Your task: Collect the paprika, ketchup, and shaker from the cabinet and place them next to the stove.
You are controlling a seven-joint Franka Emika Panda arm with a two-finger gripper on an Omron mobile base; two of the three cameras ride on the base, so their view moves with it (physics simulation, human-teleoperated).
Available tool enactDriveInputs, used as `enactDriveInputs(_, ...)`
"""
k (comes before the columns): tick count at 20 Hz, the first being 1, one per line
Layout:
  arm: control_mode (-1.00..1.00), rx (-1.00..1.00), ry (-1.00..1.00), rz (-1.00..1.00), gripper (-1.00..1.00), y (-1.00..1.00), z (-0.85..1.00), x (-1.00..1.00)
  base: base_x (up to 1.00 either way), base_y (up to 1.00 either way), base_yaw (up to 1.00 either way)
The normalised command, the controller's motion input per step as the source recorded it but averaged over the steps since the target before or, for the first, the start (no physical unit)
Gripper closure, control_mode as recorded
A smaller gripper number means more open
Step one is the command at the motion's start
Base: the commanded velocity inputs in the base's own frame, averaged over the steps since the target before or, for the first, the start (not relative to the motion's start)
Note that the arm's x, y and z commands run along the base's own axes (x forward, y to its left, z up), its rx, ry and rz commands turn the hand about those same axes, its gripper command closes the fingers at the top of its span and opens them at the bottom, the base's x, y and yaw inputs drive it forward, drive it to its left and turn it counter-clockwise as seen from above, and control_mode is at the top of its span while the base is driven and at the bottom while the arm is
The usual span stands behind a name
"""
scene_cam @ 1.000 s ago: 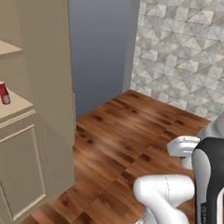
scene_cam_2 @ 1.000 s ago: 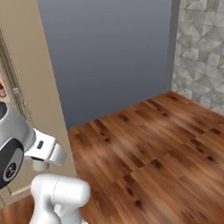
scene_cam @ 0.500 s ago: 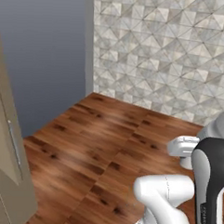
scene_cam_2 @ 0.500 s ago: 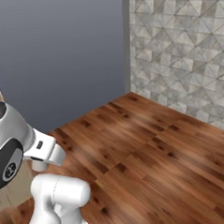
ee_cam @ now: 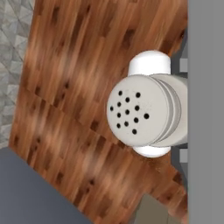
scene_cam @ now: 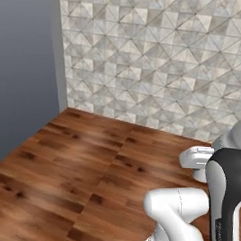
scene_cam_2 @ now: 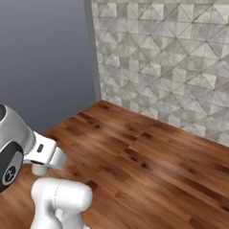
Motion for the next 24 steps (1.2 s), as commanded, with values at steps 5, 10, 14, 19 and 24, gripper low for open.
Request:
enactDriveInputs(5,1.00,0.00,0.00,0.00,1.00,0.00,0.00,0.00,0.52,-0.66,-0.29)
enactDriveInputs(10,1.00,0.00,0.00,0.00,1.00,0.00,0.00,0.00,0.44,-0.74,-0.29)
enactDriveInputs(14,1.00,0.00,0.00,0.00,1.00,0.00,0.00,0.00,0.41,-0.73,-0.29)
enactDriveInputs(19,1.00,0.00,0.00,0.00,1.00,0.00,0.00,0.00,0.45,-0.67,-0.28)
enactDriveInputs(24,1.00,0.00,0.00,0.00,1.00,0.00,0.00,0.00,0.46,-0.67,-0.28)
